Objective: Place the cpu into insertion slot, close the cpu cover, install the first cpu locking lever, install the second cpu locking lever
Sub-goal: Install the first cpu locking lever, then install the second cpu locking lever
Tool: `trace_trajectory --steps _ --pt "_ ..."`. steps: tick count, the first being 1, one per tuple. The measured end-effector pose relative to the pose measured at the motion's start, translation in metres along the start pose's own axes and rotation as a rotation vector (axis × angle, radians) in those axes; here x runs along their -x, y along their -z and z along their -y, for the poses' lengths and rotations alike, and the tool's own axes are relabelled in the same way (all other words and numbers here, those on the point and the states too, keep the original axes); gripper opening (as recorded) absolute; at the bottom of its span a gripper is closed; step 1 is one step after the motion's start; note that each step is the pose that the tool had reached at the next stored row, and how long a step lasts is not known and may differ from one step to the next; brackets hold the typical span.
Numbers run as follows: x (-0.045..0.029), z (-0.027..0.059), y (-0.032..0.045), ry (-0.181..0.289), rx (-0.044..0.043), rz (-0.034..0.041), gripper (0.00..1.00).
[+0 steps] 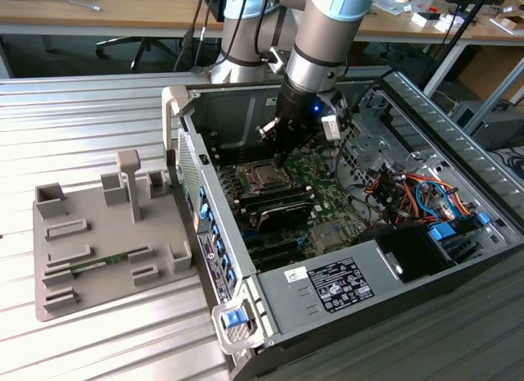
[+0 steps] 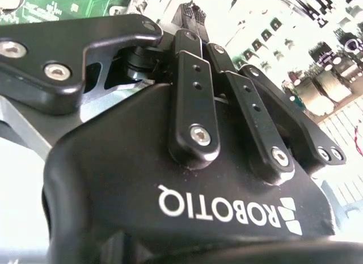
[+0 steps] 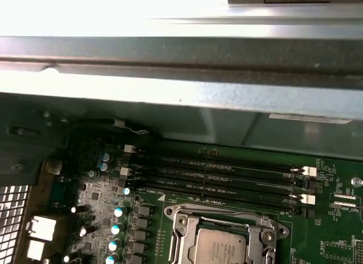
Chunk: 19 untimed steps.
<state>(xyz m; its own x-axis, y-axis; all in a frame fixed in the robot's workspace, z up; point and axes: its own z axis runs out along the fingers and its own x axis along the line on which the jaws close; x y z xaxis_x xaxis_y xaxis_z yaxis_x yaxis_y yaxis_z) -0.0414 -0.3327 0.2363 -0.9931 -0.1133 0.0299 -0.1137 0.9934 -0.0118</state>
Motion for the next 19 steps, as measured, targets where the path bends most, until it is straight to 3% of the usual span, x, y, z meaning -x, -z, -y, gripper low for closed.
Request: trace_trajectory --steps 19 --pt "0.0006 0.0001 0.0011 0.000 -0.0002 -0.0001 0.10"
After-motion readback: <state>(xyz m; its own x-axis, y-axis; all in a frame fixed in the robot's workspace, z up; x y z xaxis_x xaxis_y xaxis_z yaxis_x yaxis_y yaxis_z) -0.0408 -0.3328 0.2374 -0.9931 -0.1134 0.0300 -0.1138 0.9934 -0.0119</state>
